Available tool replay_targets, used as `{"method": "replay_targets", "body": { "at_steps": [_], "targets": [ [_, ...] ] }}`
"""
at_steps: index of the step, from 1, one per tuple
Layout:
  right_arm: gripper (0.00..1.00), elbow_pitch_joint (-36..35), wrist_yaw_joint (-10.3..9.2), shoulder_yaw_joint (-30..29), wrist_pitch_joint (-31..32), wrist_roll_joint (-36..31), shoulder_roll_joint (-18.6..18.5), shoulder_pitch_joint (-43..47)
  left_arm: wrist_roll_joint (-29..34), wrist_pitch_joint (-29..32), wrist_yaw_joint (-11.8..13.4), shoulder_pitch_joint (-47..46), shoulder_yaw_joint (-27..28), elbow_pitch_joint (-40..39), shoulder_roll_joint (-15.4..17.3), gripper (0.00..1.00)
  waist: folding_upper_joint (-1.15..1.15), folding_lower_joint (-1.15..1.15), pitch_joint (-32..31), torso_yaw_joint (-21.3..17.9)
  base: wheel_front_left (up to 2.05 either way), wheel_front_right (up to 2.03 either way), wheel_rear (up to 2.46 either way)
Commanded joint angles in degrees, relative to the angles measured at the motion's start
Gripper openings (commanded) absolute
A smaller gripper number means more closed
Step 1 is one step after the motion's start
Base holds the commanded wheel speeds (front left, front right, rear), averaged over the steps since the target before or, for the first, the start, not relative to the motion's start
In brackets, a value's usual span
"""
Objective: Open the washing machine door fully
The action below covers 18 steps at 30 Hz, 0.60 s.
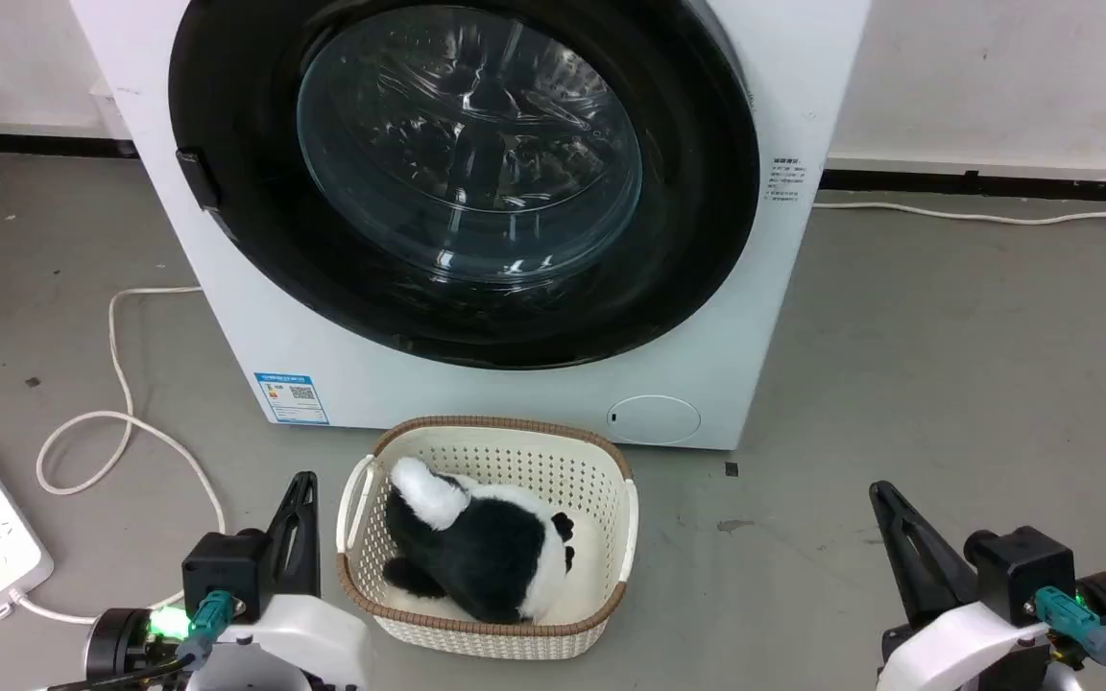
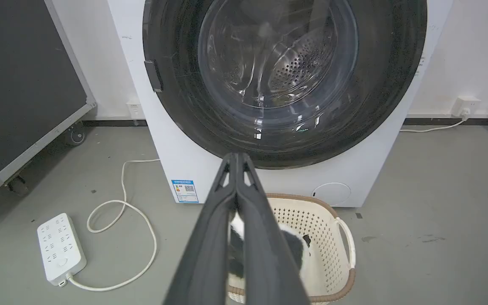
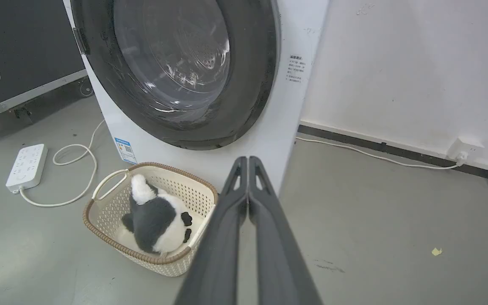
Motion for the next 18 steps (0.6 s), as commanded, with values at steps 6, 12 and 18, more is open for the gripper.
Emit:
{"method": "replay_targets", "body": {
  "at_steps": [6,12,18],
  "targets": [
    [0.0,0.12,-0.1,-0.06,0.07,0.02,0.3,-0.65,0.51,0.02,0.16,0.45,-0.04,-0.2,0.08,0.0,0.0,0.0,0.0,0.0,0.0,0.0,0.0],
    [0.0,0.12,-0.1,-0.06,0.07,0.02,0.3,-0.65,0.51,0.02,0.16,0.45,-0.04,-0.2,0.08,0.0,0.0,0.0,0.0,0.0,0.0,0.0,0.0],
    [0.0,0.12,-0.1,-0.06,0.07,0.02,0.3,-0.65,0.51,0.02,0.16,0.45,-0.04,-0.2,0.08,0.0,0.0,0.0,0.0,0.0,0.0,0.0,0.0]
  ]
}}
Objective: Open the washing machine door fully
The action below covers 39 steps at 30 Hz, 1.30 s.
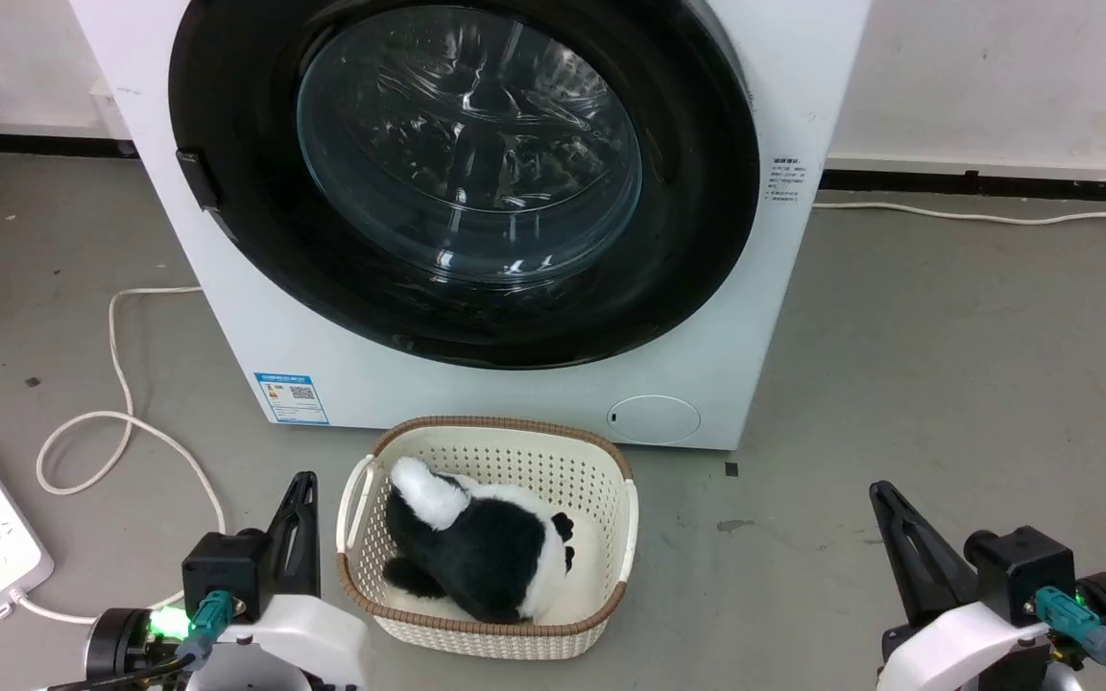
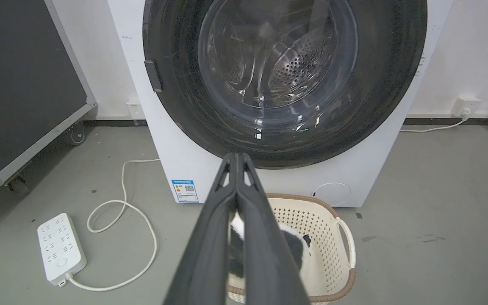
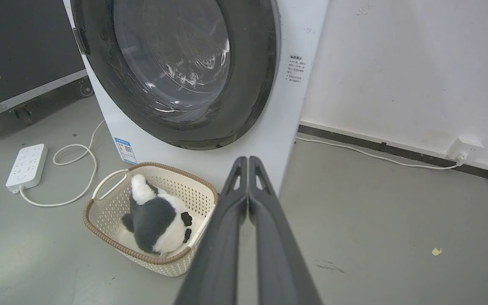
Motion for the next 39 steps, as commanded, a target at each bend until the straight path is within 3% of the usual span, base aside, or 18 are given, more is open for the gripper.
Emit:
{"method": "replay_targets", "body": {
  "at_steps": [1,26,27,28,29,30,39],
  "targets": [
    [0.0,0.12,-0.1,-0.06,0.07,0.02,0.3,-0.65,0.51,0.02,0.16,0.45,-0.02,-0.2,0.08,0.0,0.0,0.0,0.0,0.0,0.0,0.0,0.0],
    [0.0,0.12,-0.1,-0.06,0.07,0.02,0.3,-0.65,0.51,0.02,0.16,0.45,-0.02,-0.2,0.08,0.0,0.0,0.0,0.0,0.0,0.0,0.0,0.0],
    [1.0,0.0,0.0,-0.01,0.0,0.0,0.0,0.0,0.0,0.0,0.0,0.0,0.01,0.0,0.0,1.0,0.0,0.0,0.0,0.0,0.0,0.0,0.0],
    [1.0,-0.01,0.0,0.0,-0.02,0.03,0.0,0.01,-0.07,-0.02,-0.01,0.0,-0.02,0.02,0.0,1.0,0.0,0.0,0.0,0.0,0.0,0.0,0.0],
    [0.0,-0.01,0.0,0.01,-0.02,0.04,0.0,0.02,-0.11,-0.02,-0.01,0.0,-0.02,0.03,0.0,0.0,0.0,0.0,0.0,0.0,0.0,0.0,0.0],
    [1.0,-0.01,0.0,0.02,-0.02,0.03,0.0,0.02,-0.12,-0.02,-0.01,0.0,0.0,0.03,0.0,1.0,0.0,0.0,0.0,0.0,0.0,0.0,0.0],
    [1.0,0.02,-0.01,-0.27,-1.06,1.38,0.02,0.21,-0.35,-1.06,-0.15,0.15,-0.17,-0.2,0.01,1.0,0.0,0.0,0.18,0.04,0.0,0.0,0.0]
  ]
}}
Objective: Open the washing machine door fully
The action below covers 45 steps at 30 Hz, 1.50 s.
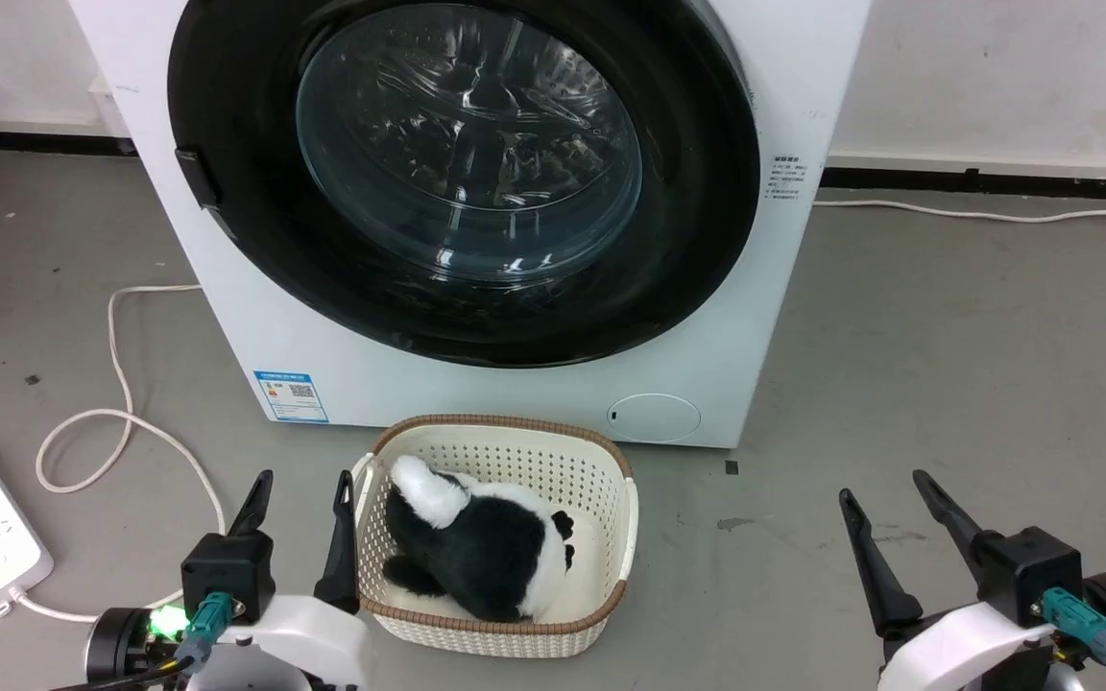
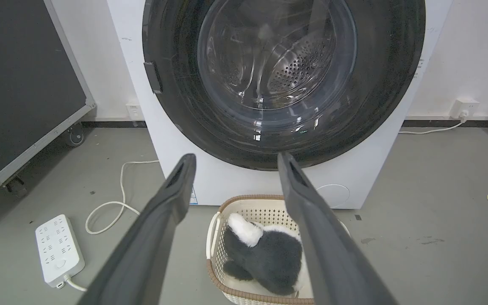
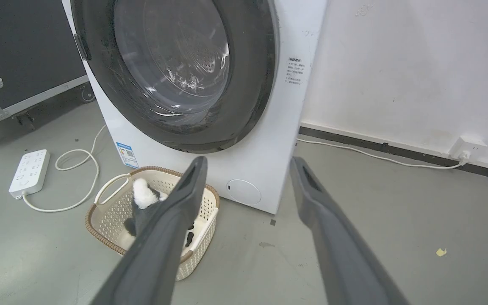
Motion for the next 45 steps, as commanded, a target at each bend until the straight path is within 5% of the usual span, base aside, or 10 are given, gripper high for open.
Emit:
{"method": "replay_targets", "body": {
  "at_steps": [1,30,31,32,33,45],
  "targets": [
    [1.0,-0.01,-0.01,-0.23,-0.56,0.4,0.04,0.18,-0.19,-0.55,-0.16,0.17,-0.12,-0.24,0.02,1.0,0.0,0.0,0.06,0.02,0.0,0.0,0.0],
    [1.0,-2.54,-0.03,-1.62,-0.8,2.74,-1.26,-9.53,-1.58,-4.26,-0.72,-2.41,-0.52,-2.74,0.04,1.0,0.0,0.0,6.07,2.26,0.0,0.0,0.0],
    [0.48,-2.54,-0.03,-1.82,-0.56,3.12,-1.25,-10.08,-1.63,-4.38,-0.74,-2.51,-0.55,-2.84,0.04,1.0,0.0,0.0,6.3,2.35,0.0,0.0,0.0],
    [0.07,-2.55,-0.03,-2.05,-0.34,3.57,-1.22,-10.68,-1.69,-4.5,-0.75,-2.62,-0.57,-2.94,0.04,1.0,0.0,0.0,6.55,2.44,0.0,0.0,0.0],
    [0.0,-2.56,-0.03,-2.3,-0.1,4.01,-1.19,-11.3,-1.74,-4.62,-0.75,-2.71,-0.61,-3.03,0.04,1.0,0.0,0.0,6.8,2.54,0.0,0.0,0.0],
    [0.0,-0.15,-0.04,-9.2,3.56,10.83,-0.3,-21.85,-2.53,-6.05,-0.83,-4.39,-1.22,-3.84,0.05,1.0,0.0,0.0,10.14,4.62,0.0,0.0,0.0]
  ]
}}
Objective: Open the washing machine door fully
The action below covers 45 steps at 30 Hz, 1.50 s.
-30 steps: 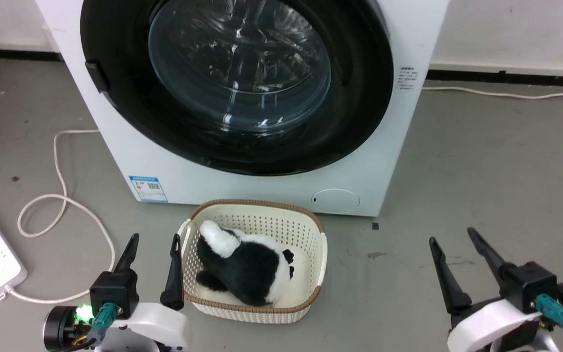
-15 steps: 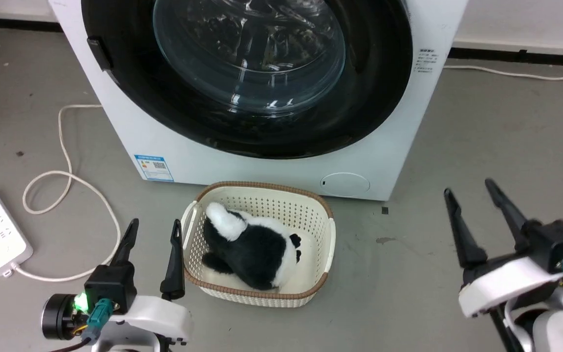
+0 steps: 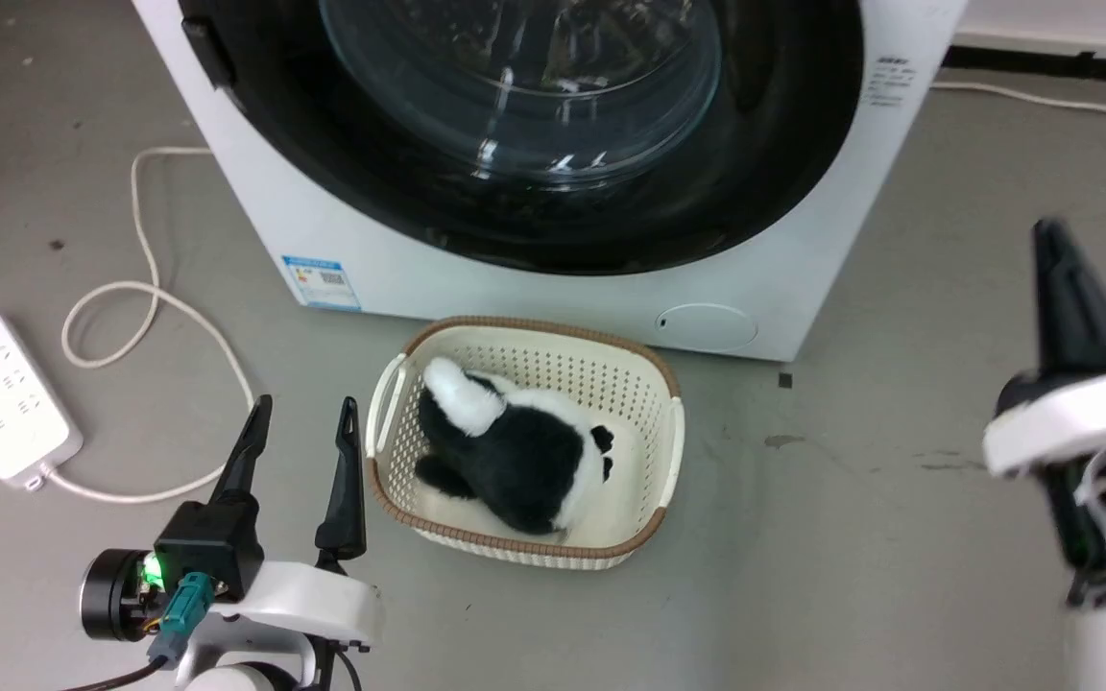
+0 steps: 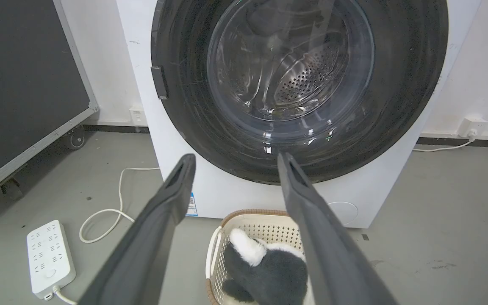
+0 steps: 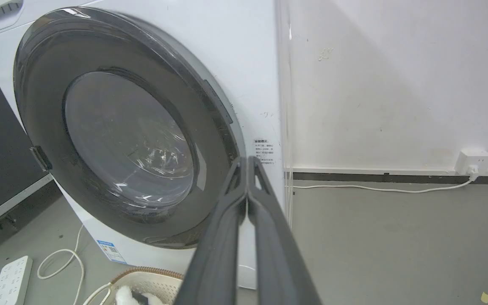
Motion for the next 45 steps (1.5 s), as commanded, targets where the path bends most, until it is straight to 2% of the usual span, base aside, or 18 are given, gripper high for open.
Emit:
{"method": "replay_targets", "body": {
  "at_steps": [1,10,17,21,22,33,34,45],
  "targets": [
    [0.0,0.54,-0.03,-1.09,0.59,1.13,0.22,-2.57,-0.31,-0.62,-0.25,-1.1,-0.14,-0.3,0.04,1.0,0.0,-0.01,0.67,0.56,0.0,0.0,0.0],
    [0.0,6.29,-0.04,-7.39,6.18,6.69,0.54,-13.71,-0.86,-1.7,-0.36,-2.21,-0.28,-1.11,0.04,1.0,0.0,-0.01,3.6,2.34,0.0,0.0,0.0],
    [0.0,10.79,-0.05,-9.18,9.64,9.34,0.45,-20.55,-1.24,-2.54,-0.7,-3.46,-0.76,-1.5,0.05,1.0,0.0,-0.01,6.24,3.73,0.0,0.0,0.0],
    [0.0,15.02,-0.05,-12.13,13.82,11.73,0.52,-25.06,-1.49,-3.02,-0.8,-4.11,-1.14,-1.68,0.05,1.0,0.0,-0.01,7.53,4.57,0.0,0.0,0.0],
    [0.0,17.86,-0.05,-13.73,18.26,12.71,0.57,-27.9,-1.67,-3.38,-0.83,-4.39,-1.31,-1.82,0.05,1.0,0.0,-0.01,8.42,5.18,0.0,0.0,0.0],
    [0.0,26.07,-0.06,-23.22,27.89,14.7,0.69,-40.2,-2.61,-4.7,-0.84,-5.94,-1.67,-2.62,0.06,1.0,0.0,-0.01,12.01,7.34,0.0,0.0,0.0],
    [0.0,31.03,-0.07,-29.14,33.14,13.77,0.71,-48.09,-2.98,-5.53,-1.08,-6.6,-2.02,-2.99,0.06,1.0,0.0,-0.01,13.9,8.97,0.0,0.0,0.0],
    [0.0,35.14,-0.07,-34.32,39.96,13.11,0.74,-55.51,-3.8,-6.85,-1.0,-7.66,-3.02,-3.55,0.07,1.0,0.0,-0.01,16.24,11.04,0.0,0.0,0.0]
  ]
}}
